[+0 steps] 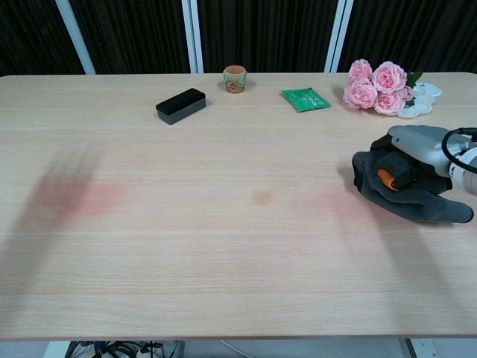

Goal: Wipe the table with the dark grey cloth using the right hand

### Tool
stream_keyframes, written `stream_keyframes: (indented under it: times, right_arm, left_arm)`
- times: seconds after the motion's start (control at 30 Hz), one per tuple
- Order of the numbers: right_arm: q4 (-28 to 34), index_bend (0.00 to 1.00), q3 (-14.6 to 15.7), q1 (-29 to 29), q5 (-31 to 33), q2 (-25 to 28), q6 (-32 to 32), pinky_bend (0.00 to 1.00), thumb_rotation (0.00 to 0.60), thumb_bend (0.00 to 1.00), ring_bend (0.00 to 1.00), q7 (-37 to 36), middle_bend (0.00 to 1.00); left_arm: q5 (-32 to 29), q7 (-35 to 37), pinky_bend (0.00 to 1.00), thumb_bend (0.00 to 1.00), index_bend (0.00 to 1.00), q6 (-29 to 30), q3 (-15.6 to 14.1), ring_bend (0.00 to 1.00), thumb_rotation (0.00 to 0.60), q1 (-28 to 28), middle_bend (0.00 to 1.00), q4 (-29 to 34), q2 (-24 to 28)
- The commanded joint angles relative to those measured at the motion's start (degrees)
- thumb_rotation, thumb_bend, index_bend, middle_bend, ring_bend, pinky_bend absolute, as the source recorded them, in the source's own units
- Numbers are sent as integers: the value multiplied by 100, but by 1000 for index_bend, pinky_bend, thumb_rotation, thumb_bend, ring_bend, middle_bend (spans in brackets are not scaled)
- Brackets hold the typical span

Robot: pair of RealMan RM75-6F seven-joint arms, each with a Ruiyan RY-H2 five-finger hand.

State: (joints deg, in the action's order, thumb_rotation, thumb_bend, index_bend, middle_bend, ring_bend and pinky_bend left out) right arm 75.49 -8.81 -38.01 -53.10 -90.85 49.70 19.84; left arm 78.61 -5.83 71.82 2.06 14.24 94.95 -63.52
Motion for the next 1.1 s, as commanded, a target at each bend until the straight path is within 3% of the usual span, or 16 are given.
stream_keyframes:
  times: [0.03, 0.23, 0.5, 0.83, 1.1]
  right_arm:
    - [449, 702, -55, 1, -398, 100, 245, 720, 600, 611, 594, -138, 593]
    - [1039, 702, -172, -208, -654, -97, 384, 720, 600, 611, 594, 15, 593]
    - [1180, 702, -276, -642, -629, -862, 338, 720, 600, 611, 593, 376, 593]
    - [126, 702, -176, -888, -397, -1738, 126, 720, 600, 611, 593, 492, 593]
    - [-578, 703, -180, -800, -282, -1746, 166, 720, 600, 611, 594, 491, 593]
  left_arm:
    - [8, -5, 0, 0, 0, 2, -1, 0, 600, 1, 0, 2, -3]
    - [27, -22, 0, 0, 0, 15, -5, 0, 600, -3, 0, 1, -1]
    - [-25, -8, 0, 0, 0, 8, 12, 0, 600, -11, 0, 11, 11]
    - [-92, 27, 0, 0, 0, -22, 38, 0, 600, -8, 0, 34, 20]
    - [-69, 66, 0, 0, 0, -48, 23, 0, 600, -4, 0, 47, 40]
